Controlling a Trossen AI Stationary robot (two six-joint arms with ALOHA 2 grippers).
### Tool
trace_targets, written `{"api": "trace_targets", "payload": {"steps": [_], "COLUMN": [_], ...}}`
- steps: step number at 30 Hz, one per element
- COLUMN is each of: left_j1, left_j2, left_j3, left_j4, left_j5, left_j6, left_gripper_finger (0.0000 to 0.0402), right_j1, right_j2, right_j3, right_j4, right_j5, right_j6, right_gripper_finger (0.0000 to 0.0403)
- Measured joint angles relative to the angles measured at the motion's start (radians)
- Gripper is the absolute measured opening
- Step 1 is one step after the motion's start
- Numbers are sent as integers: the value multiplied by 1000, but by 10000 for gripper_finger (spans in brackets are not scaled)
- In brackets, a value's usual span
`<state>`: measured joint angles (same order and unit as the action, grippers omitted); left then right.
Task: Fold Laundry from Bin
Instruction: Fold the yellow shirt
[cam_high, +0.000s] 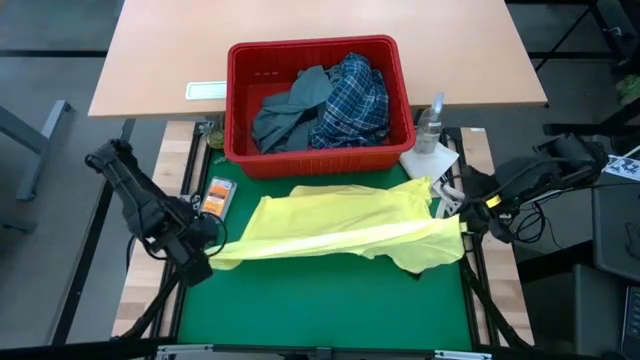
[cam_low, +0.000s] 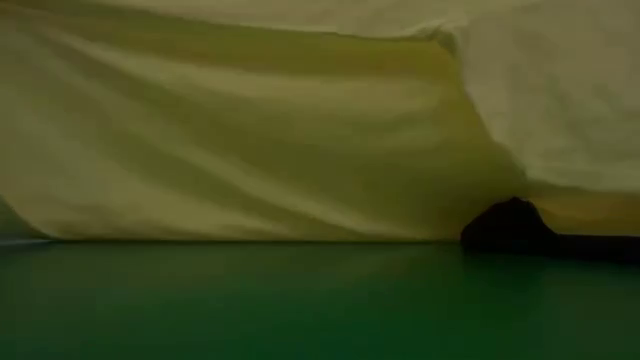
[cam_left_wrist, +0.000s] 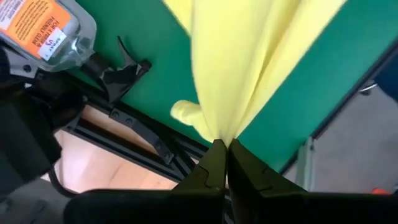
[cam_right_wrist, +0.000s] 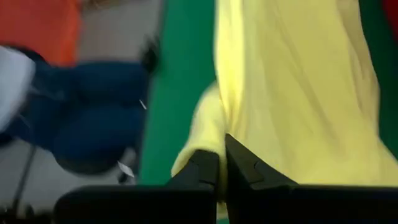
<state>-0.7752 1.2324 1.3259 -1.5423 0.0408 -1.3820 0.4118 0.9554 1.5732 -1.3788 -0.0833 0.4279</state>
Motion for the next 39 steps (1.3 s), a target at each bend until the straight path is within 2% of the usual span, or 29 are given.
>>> {"api": "trace_targets", "payload": {"steps": [4,8,10,13,16,21,28,39], "left_j1": [-28,-57,-66,-71,-70,-50,-32,-32], "left_j2": [-1,-2,-2,-3,-2,1,19,62], "left_j3": [119,234,279,312,323,323,323,323], "left_j4": [-26,-19,-11,40,100,144,150,154], "left_j5": [-6,-40,-96,-265,-366,-398,-540,-549], "left_j6": [-84,-185,-219,-201,-143,-68,5,4], "left_gripper_finger": [0,5,9,11,12,13,13,14], "right_j1": [0,0,0,0,0,0,0,0], "right_j2": [0,5,4,1,3,5,5,5], "right_j3": [30,69,78,79,79,79,79,79], "right_j4": [179,267,268,251,210,169,169,169], "right_j5": [-34,-15,-2,31,34,36,47,50], "right_j6": [-43,-77,-123,-161,-175,-175,-176,-176], "right_gripper_finger": [5,5,5,5,5,5,5,5]}}
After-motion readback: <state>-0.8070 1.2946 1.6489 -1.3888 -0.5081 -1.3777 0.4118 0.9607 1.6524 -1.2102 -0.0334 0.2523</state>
